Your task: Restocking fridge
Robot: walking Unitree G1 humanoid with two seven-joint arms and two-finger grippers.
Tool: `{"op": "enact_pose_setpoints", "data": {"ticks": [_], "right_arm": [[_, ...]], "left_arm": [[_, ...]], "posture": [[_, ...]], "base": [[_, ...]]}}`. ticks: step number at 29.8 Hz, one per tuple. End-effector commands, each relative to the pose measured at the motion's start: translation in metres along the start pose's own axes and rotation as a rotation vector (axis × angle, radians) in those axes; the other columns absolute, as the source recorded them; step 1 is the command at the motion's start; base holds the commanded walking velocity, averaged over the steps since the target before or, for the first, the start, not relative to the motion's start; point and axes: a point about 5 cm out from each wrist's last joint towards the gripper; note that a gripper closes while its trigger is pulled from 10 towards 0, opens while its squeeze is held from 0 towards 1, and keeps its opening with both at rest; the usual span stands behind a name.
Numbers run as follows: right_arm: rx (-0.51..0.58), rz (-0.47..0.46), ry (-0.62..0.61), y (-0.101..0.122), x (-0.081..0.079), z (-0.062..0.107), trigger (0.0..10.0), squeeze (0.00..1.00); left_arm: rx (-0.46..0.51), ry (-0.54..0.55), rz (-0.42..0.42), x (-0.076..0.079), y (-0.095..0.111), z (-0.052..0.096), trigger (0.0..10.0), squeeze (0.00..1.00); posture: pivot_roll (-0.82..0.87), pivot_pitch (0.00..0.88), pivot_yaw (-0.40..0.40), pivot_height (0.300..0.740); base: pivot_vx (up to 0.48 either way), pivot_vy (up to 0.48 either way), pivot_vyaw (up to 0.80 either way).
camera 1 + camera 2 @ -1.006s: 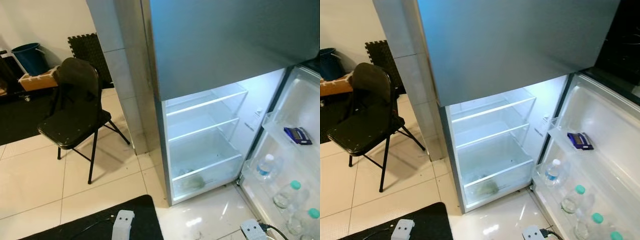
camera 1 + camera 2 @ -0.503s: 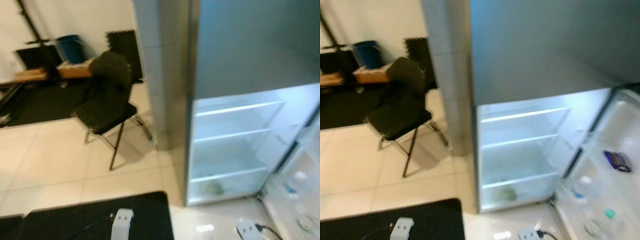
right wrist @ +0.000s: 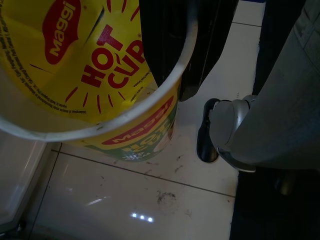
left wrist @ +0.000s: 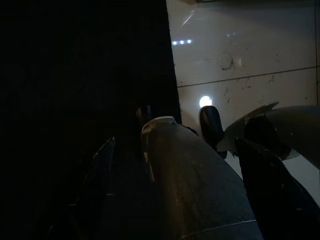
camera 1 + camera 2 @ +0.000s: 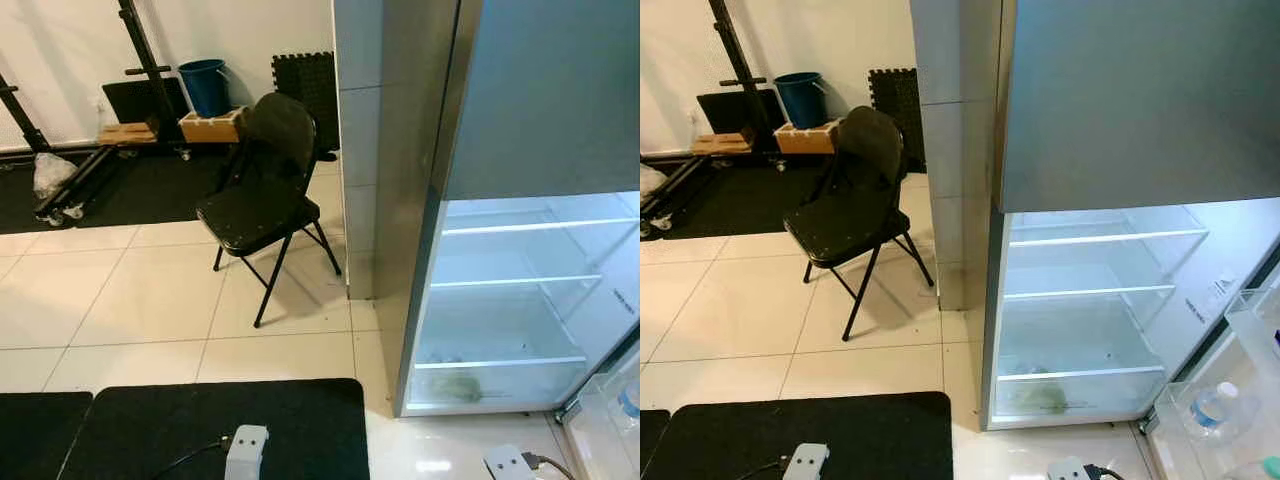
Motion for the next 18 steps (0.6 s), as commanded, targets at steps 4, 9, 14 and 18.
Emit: {"op": "enact_pose_setpoints", "data": {"ticks": [4, 9, 14, 18], "right_arm": [[-0.003, 0.003, 0.008, -0.0005, -0.0024, -0.0003, 10.0, 0.0], [-0.005, 0.001, 0.014, -0.0019, -0.0033, -0.0001, 10.0, 0.0], [-0.006, 0.003, 0.015, -0.0021, -0.0035, -0.0001, 10.0, 0.0], [-0.006, 0.01, 0.012, -0.002, -0.0032, -0.0001, 10.0, 0.0]], "left_arm": [[-0.017, 0.006, -0.001, -0.0021, -0.0024, 0.0011, 10.0, 0.0], [-0.027, 0.004, -0.008, -0.0022, -0.004, 0.0014, 10.0, 0.0], [-0.029, 0.005, -0.009, -0.0025, -0.0043, 0.0016, 10.0, 0.0], [-0.03, 0.005, -0.009, -0.0026, -0.0046, 0.0017, 10.0, 0.0]], "posture": [[-0.14, 0.0, 0.027, 0.74], [-0.14, 0.0, 0.028, 0.74], [-0.14, 0.0, 0.027, 0.74], [-0.14, 0.0, 0.026, 0.74]], "base": [[0.0, -0.362, 0.0], [0.0, -0.399, 0.0], [0.0, -0.402, 0.0], [0.0, -0.405, 0.0]]}}
Point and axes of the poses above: a point about 5 cm out from each wrist's last joint towards the gripper, its own z axis pointing back from the gripper into the wrist, its own y axis along the axis of the wrist's last joint, x = y × z, and after that the axes turned 1 degree about z, right-handed
